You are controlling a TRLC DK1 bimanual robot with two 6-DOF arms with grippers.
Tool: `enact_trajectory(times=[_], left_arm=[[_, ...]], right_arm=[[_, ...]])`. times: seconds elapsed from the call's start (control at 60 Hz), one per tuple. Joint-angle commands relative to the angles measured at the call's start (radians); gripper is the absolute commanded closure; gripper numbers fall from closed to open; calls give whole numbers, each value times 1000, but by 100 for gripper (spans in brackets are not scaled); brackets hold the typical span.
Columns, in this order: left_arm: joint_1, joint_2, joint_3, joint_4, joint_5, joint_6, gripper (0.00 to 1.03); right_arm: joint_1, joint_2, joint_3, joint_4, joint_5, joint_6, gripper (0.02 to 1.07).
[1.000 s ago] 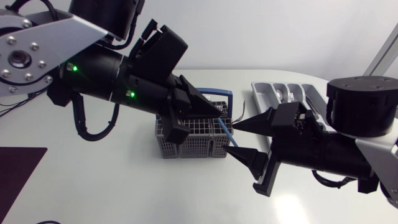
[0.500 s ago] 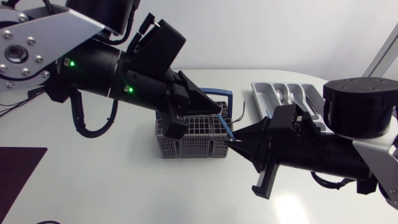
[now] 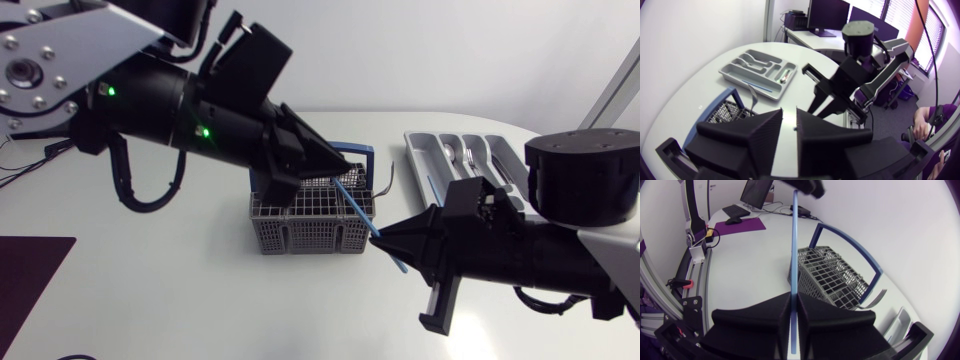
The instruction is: Unload the cutlery basket into the drawer organizer.
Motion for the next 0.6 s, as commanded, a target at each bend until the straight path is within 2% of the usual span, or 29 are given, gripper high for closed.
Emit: enact_trajectory(times=[0.0,0.117,0.217,0.417,0.583], left_arm=[[45,8,66,41,-8,-43,6],[98,2,75,107,-8,-109,5],[122,3,69,126,-16,-120,5],[65,19,21,149,-115,-69,5],[22,29,-17,161,-183,-20,5]], right_arm=[[-37,-37,0,-46,-23,-19,101],[-138,-92,0,-109,-60,-54,101],[-268,-123,0,-159,-117,-100,101],[-564,-67,15,-161,-230,-159,101],[-690,81,43,-55,-243,-113,101]])
